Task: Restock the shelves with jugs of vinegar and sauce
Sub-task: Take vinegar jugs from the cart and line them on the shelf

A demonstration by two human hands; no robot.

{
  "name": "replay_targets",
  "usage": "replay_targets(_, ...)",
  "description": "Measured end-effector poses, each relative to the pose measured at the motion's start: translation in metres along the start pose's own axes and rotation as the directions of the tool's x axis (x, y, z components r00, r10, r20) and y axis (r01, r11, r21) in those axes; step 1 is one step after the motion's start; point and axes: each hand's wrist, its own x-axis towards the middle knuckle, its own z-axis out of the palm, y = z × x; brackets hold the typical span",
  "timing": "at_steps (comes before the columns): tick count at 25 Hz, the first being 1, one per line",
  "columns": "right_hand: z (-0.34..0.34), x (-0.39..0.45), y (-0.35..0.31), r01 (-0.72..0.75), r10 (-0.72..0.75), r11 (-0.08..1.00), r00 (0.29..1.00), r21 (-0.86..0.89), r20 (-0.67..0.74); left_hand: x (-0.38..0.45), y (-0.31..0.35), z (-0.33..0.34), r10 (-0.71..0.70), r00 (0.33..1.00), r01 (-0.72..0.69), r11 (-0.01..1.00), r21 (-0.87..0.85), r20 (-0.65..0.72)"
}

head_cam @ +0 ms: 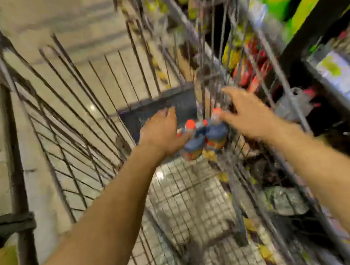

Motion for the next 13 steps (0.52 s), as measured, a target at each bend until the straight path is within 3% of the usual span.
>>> replay_targets(5,0.055,0.036,0.035,0.000,-0.001,0.999,1.000,0.051,0.022,0.049,0.002,0.061,0.007,1.000,-0.002,0.980,-0.197,0.027)
replay_targets(13,0.079,0.041,0.050,0.018,-0.017,1.000,0.999,0.009,-0.039,0.040,0.004,0.086,-0.052,0.987,0.000,0.947,-0.321,-0.154)
